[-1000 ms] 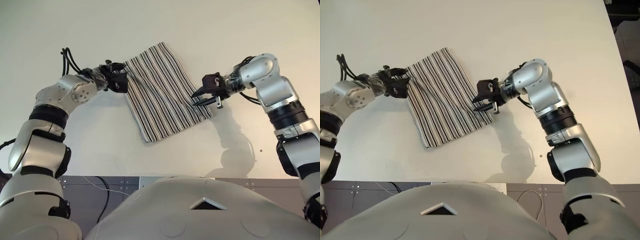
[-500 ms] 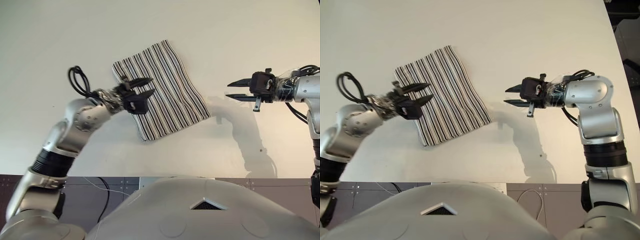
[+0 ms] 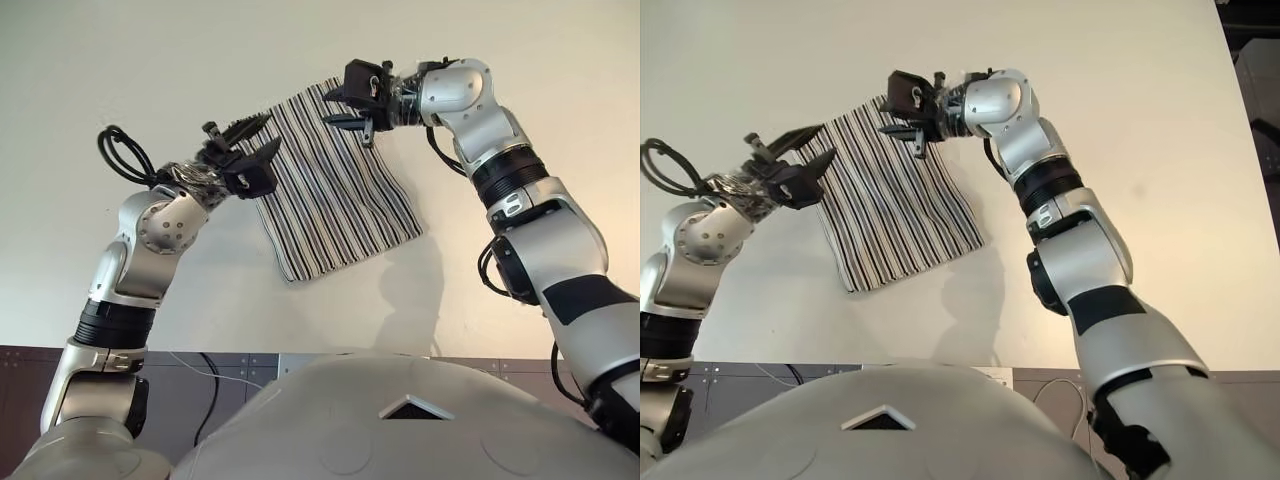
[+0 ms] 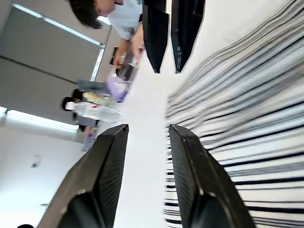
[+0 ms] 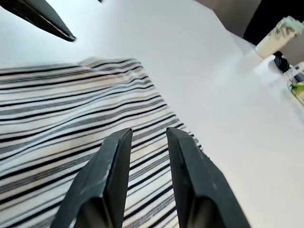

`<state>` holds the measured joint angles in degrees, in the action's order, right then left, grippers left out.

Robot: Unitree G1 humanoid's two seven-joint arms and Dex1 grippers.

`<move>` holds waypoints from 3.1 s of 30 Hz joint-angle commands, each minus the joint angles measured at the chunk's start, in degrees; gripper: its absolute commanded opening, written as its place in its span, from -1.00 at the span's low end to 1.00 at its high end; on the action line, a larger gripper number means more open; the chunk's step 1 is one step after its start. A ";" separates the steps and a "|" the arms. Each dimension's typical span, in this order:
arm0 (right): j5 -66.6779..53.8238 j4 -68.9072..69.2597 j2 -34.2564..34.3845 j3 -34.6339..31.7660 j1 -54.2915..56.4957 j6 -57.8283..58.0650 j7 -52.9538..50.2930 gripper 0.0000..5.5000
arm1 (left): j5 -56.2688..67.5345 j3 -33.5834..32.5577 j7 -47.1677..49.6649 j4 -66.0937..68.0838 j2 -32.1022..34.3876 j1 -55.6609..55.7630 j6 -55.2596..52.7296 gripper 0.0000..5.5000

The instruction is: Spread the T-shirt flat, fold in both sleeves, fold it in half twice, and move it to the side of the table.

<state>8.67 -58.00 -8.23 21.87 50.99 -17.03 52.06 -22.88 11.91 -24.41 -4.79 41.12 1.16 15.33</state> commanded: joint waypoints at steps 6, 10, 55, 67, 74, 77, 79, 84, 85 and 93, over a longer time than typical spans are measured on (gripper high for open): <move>12.17 -12.72 -5.30 6.60 -3.95 -7.31 -4.23 -0.52 | -0.11 9.60 -11.76 -1.62 0.97 -3.56 4.24 -0.43; 3.61 -10.86 -10.30 -1.28 -4.70 -3.62 5.25 -0.52 | -0.72 10.48 -14.40 1.26 3.90 -3.36 8.36 -0.43; -15.51 75.65 -39.80 -22.16 -63.52 10.60 8.15 -0.52 | -16.07 -0.53 1.50 3.22 9.37 -23.86 34.08 -0.19; -0.44 68.42 -41.51 -17.02 -66.97 -16.58 4.24 -0.52 | -5.72 3.37 -2.86 3.94 13.66 -20.51 36.49 -0.88; 9.82 60.72 -37.65 -10.14 -63.53 -27.86 -2.64 -0.34 | 4.60 4.85 -9.21 3.47 15.59 -18.74 35.11 -0.95; 17.19 53.81 -36.45 -7.25 -57.43 -32.14 -7.16 -0.20 | 6.39 5.26 -11.47 4.49 16.38 -17.11 35.93 -0.95; 20.86 49.66 -37.21 -6.19 -54.26 -35.26 -10.31 -0.20 | 6.78 5.39 -12.48 5.56 16.96 -16.14 36.99 -0.95; 24.93 42.67 -40.56 -4.83 -48.94 -43.94 -16.43 -0.20 | 6.09 5.12 -13.06 7.78 17.29 -15.04 39.28 -0.95; 25.87 41.58 -39.86 -3.93 -47.34 -45.33 -17.58 -0.20 | 5.99 5.15 -13.00 7.97 17.06 -14.87 39.50 -0.95; 33.98 35.15 -34.50 2.73 -40.73 -50.35 -26.08 -0.20 | 6.91 6.46 -14.50 8.77 17.06 -12.07 40.89 -0.95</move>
<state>38.33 -21.00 -43.37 22.04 10.19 -67.32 25.73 -16.28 17.93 -38.04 3.71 57.66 -12.28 55.64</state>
